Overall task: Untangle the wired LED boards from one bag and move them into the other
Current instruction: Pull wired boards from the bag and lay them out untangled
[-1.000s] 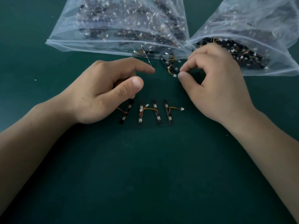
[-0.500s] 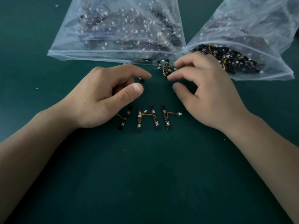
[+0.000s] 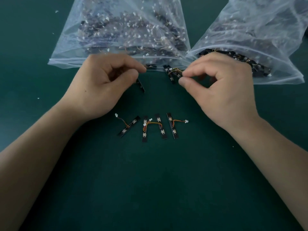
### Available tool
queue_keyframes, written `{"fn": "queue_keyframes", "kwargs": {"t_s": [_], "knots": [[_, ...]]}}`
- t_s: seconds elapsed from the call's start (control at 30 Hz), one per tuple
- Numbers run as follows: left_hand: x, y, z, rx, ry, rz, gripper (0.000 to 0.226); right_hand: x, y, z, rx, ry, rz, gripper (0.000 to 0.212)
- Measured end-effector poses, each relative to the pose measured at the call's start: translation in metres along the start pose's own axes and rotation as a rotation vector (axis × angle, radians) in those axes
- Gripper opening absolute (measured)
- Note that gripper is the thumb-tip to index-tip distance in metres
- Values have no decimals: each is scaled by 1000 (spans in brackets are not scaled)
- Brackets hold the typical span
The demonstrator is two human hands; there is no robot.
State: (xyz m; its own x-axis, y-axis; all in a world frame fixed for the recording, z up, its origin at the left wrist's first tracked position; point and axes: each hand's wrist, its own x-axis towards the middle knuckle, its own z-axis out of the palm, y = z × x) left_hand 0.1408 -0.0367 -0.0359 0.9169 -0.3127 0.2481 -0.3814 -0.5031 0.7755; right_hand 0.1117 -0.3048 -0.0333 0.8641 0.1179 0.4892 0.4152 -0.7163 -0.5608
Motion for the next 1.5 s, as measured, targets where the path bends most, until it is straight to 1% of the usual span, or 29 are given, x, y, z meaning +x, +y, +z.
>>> {"fn": "queue_keyframes", "kwargs": {"t_s": [0.03,0.1,0.2,0.27,0.33,0.4,0.47,0.57,0.67,0.83,1.03,1.17,1.3,1.5], "knots": [[-1,0,0,29,26,17,20,0,1,1,28,15,28,5],[0,0,0,90,40,42,22,0,3,2,75,39,84,12],[2,-1,-1,191,-80,59,30,0,7,0,192,18,115,14],[2,0,-1,216,-139,62,32,0,8,-2,236,-42,138,21],[2,1,1,223,-152,53,30,0,8,-3,209,-167,166,26],[1,1,0,225,-148,47,28,1,5,-4,127,-289,148,27],[1,2,0,225,-154,50,27,2,1,-6,44,-351,121,30],[0,4,1,247,-184,86,25,3,-2,-8,-4,-410,119,32],[-2,5,3,276,-193,123,25,3,-3,-10,2,-426,122,33],[-6,7,2,320,-173,126,23,2,-2,-10,10,-430,115,29],[-5,6,1,241,-151,85,22,3,6,-18,33,-523,55,29],[-5,4,0,207,-147,69,18,0,11,-24,128,-521,29,18],[-3,2,-2,187,-155,69,24,-2,11,-28,211,-514,40,17],[-3,2,-2,203,-152,76,23,-3,16,-33,95,-496,27,14]]}}
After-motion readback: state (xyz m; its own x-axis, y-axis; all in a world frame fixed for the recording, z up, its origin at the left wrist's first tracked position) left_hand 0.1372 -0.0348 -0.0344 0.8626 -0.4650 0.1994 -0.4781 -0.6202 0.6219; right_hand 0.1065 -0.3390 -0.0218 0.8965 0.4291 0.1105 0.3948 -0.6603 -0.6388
